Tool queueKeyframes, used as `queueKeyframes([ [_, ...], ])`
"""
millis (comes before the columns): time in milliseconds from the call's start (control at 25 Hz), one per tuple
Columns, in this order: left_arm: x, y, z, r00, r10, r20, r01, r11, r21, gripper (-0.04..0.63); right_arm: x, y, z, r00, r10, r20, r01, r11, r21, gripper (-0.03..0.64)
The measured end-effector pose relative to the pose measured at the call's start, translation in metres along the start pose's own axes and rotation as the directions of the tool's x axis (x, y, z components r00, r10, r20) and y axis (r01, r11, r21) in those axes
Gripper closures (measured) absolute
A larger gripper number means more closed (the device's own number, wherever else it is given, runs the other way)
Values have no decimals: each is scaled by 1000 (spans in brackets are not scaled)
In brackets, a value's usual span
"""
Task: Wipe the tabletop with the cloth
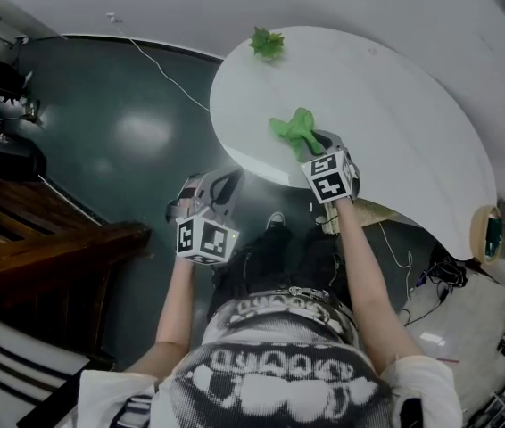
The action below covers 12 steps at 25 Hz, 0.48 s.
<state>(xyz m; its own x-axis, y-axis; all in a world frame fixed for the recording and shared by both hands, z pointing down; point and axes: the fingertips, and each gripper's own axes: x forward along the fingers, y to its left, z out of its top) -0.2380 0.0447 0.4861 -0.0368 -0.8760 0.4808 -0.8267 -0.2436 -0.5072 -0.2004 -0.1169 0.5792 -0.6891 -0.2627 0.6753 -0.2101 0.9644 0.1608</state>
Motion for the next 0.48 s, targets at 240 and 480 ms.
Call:
queueKeyframes([
  [240,-21,11,-18,999,34,-26,-34,999,-20,584,20,63,26,995,101,10,-100,994,-45,531],
  [480,-30,6,-29,999,29,-41,-31,999,-27,584,30,108,20,986,165,-12,-166,984,-71,531],
])
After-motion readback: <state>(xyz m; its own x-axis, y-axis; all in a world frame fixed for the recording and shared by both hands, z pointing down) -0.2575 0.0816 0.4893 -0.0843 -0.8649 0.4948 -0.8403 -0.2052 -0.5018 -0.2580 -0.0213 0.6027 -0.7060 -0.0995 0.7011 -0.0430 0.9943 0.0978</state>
